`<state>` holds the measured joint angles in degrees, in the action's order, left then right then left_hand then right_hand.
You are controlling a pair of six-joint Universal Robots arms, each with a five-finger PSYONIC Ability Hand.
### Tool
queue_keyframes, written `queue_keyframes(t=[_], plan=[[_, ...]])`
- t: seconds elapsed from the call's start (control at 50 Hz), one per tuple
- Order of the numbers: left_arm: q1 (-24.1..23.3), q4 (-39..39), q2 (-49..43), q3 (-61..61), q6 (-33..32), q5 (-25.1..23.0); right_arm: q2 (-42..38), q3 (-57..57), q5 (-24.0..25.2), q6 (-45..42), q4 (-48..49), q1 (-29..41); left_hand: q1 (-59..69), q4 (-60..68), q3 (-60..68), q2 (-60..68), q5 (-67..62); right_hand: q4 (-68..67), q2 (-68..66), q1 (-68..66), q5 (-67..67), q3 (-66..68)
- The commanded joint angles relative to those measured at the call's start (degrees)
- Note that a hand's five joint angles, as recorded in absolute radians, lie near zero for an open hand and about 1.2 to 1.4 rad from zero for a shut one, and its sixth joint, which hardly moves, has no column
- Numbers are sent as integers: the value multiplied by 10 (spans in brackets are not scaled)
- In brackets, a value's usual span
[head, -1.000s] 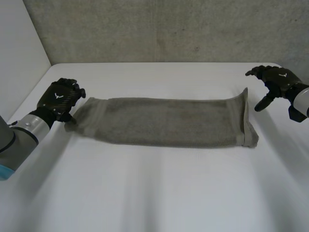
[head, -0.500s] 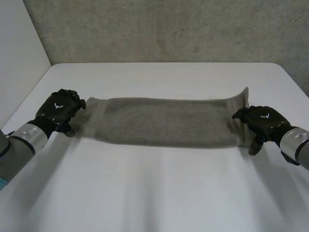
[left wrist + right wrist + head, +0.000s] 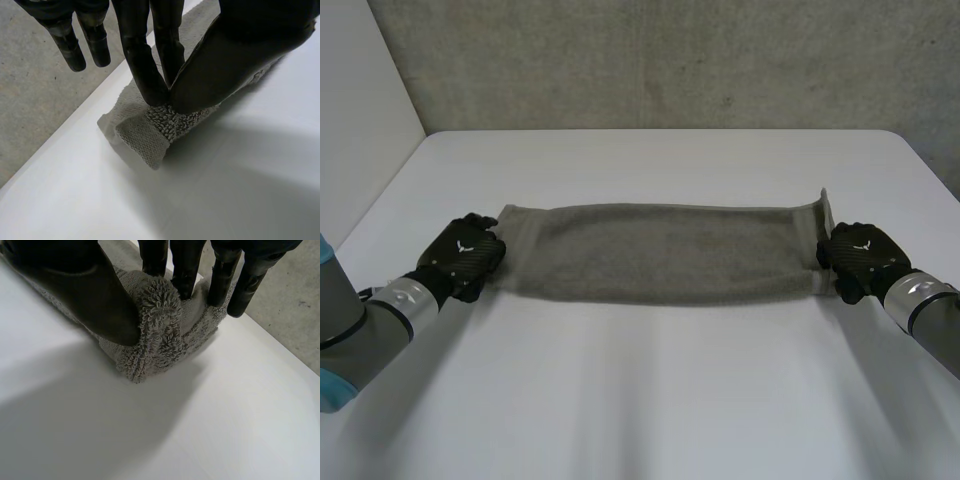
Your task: Fold the towel.
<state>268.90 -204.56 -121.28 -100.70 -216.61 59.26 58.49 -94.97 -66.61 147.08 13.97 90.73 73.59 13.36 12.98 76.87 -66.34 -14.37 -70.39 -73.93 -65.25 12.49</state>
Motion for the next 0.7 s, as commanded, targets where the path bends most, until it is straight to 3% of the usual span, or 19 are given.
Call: queue_keyframes(t=[0.02,0.2,0.32,0.36,0.4,0.42,0.44,0.52,0.56,0.7], plan=[[12,43,58,-34,4,-5,49,-24,14,0,-7,-5,64,-34,-30,31,-37,44,-96,-61,-47,-25],[53,55,137,-107,6,-11,80,-57,89,-7,-46,-11,64,-34,-30,31,-37,44,-96,-61,-47,-25],[60,57,157,-152,5,-22,80,-64,143,-82,-99,-66,64,-34,-30,31,-37,44,-96,-61,-47,-25],[59,59,158,-161,5,-26,76,-59,144,-102,-115,-76,22,-34,-30,-11,5,44,-96,-61,-47,-25],[57,67,158,-173,3,-27,75,-54,147,-120,-140,-84,-264,-34,-30,-296,291,44,-96,-61,-47,-25],[57,67,158,-173,3,-27,75,-54,147,-120,-140,-84,-265,-34,-30,-298,293,44,-96,-61,-47,-25],[56,75,159,-175,3,-26,74,-51,146,-120,-147,-86,-402,-34,-30,-435,429,44,-96,-61,-47,-25],[58,90,163,-176,3,-27,74,-49,147,-119,-152,-115,-457,-34,-30,-490,485,44,-96,-61,-47,-25],[61,98,179,-175,4,-27,79,-50,149,-119,-153,-130,-551,-34,-30,-584,578,44,-96,-61,-47,-25],[72,98,220,-173,12,-27,104,-44,161,-126,-166,-201,-587,-34,-30,-619,614,44,-96,-61,-47,-25]])
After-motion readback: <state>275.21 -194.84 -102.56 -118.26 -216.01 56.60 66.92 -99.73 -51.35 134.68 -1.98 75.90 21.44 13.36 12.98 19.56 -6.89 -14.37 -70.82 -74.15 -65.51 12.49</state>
